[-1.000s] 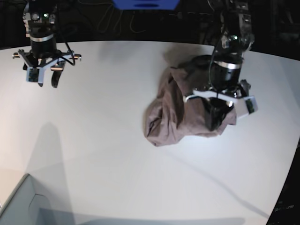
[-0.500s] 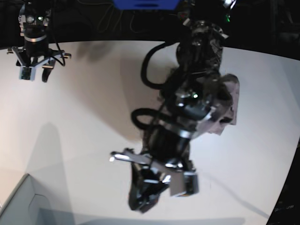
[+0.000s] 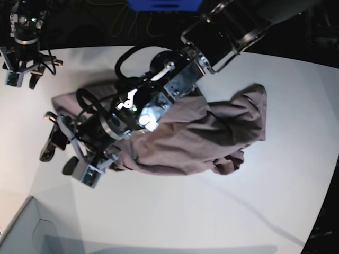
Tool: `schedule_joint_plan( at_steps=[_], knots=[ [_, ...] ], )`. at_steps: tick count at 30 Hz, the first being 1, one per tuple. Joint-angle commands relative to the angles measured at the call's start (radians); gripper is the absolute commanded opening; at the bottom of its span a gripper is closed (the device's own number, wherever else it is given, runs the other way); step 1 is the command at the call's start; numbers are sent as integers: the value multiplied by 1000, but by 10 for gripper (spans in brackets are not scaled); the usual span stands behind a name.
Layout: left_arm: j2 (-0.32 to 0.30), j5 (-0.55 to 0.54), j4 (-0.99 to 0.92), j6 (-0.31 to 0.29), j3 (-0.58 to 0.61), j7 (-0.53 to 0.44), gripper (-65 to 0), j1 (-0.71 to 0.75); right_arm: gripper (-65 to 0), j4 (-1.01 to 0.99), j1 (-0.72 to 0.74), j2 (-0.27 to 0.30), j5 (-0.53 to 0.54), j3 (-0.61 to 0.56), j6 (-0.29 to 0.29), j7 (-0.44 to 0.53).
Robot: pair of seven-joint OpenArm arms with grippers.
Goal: Layout the t-shirt on the table in an organized manner, then fold the t-shirt properly
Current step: 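Lift the shirt with the left gripper and drag it across the table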
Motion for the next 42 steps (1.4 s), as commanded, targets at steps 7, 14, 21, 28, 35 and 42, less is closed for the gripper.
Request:
schedule_joint_plan(
  at_steps=[7,14,21,28,35,42],
  knots=[
    [-162,-113,166,-14,-167,-29,-50,127,-391,17,11,-23,0,-4,2,-25],
    [-396,-255,310,-14,-537,-29,-50,448,-394,22,25,-3,0,-118,2,-22],
    [-426,-352,308,-15,-896,-26,-48,750,-394,22,37,41,0,-300,2,-21],
    [-426,-352,138,-15,-993,-23,-50,799,-394,-20,60,41,0,-409,2,-22],
    [-404,-350,15,-17,-977,-17,-51,744,-394,-104,71,41,0,-435,2,-21],
    [-395,-350,-14,-17,-885,-17,-53,681,-391,-182,83,41,0,-435,2,-21]
  ],
)
